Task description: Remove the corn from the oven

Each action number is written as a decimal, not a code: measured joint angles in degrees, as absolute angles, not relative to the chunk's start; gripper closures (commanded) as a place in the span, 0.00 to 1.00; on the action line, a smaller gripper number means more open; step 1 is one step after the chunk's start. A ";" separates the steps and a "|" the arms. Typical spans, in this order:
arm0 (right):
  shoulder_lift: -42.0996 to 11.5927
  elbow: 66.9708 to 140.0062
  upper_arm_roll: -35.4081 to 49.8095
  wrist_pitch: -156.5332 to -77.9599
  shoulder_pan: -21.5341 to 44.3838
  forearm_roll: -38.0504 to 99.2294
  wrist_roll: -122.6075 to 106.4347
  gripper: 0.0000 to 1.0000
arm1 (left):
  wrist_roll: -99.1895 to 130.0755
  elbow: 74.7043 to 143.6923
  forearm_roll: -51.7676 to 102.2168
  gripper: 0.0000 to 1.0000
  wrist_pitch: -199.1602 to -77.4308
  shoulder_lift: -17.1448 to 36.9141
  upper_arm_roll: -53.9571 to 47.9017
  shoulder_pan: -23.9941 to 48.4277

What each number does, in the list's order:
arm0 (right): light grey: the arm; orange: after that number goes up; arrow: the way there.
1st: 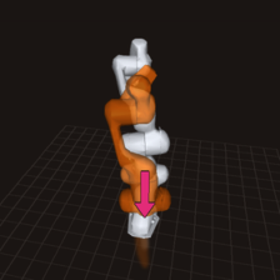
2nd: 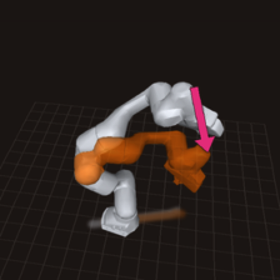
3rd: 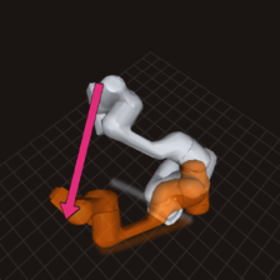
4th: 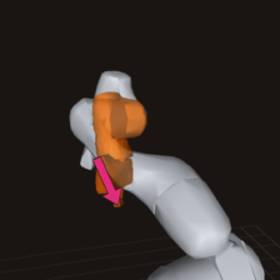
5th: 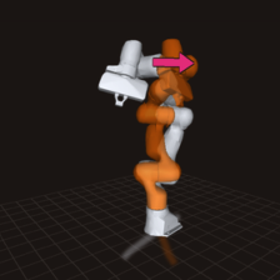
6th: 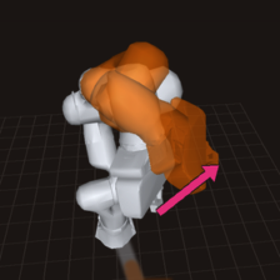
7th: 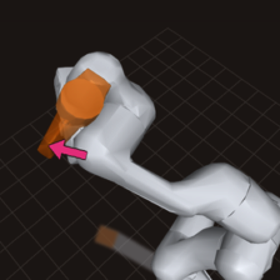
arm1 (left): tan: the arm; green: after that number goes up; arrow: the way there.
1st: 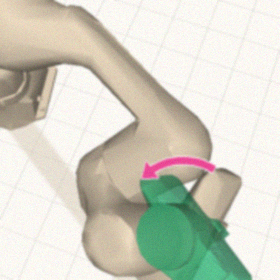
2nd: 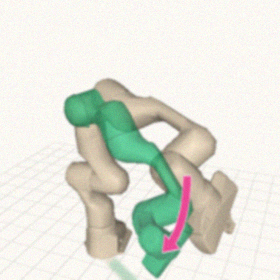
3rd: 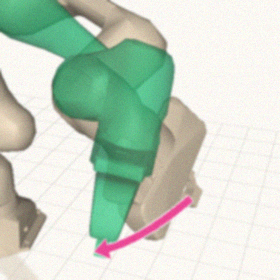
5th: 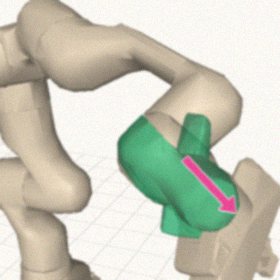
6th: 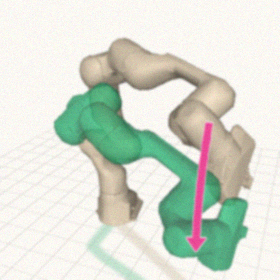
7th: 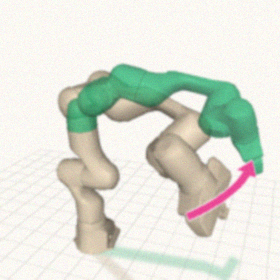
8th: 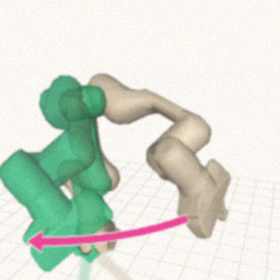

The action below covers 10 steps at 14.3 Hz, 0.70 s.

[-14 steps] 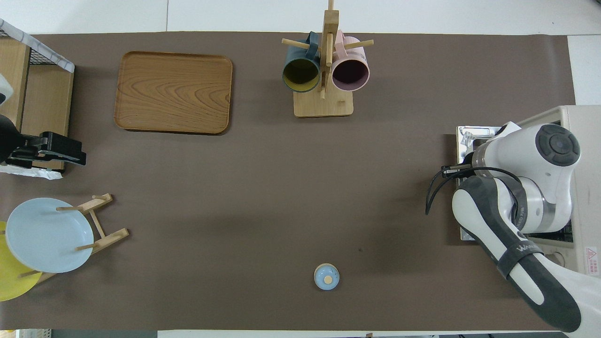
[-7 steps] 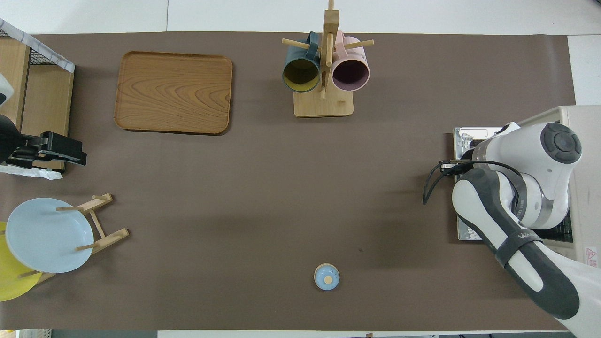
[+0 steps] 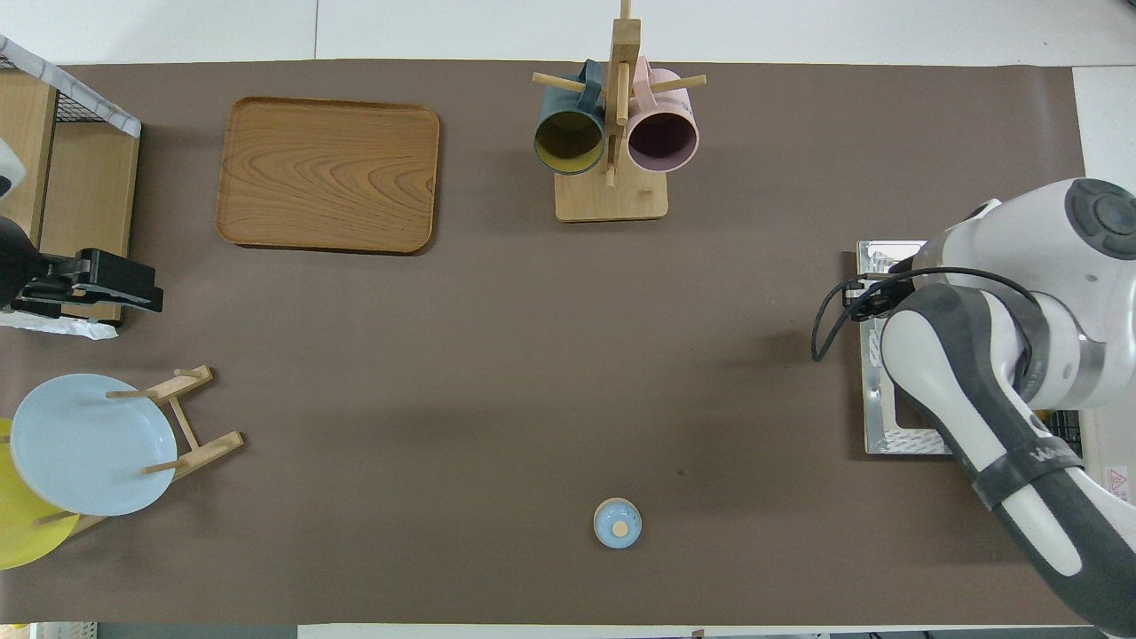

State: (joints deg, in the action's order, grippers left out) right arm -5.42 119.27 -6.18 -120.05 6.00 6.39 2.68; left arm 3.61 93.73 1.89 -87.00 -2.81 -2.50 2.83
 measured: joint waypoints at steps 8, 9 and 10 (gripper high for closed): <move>0.31 119.81 -6.51 -111.76 0.22 -3.75 3.00 0.65 | 3.61 93.73 1.89 0.00 -87.00 -2.81 -2.50 2.83; 0.31 120.10 -6.51 -111.82 0.22 -3.76 3.00 0.66 | 3.61 93.73 1.89 0.00 -87.00 -2.81 -2.50 2.83; 0.32 120.53 -6.51 -112.54 0.22 -3.76 2.99 0.66 | 3.61 93.73 1.89 0.00 -87.00 -2.81 -2.50 2.83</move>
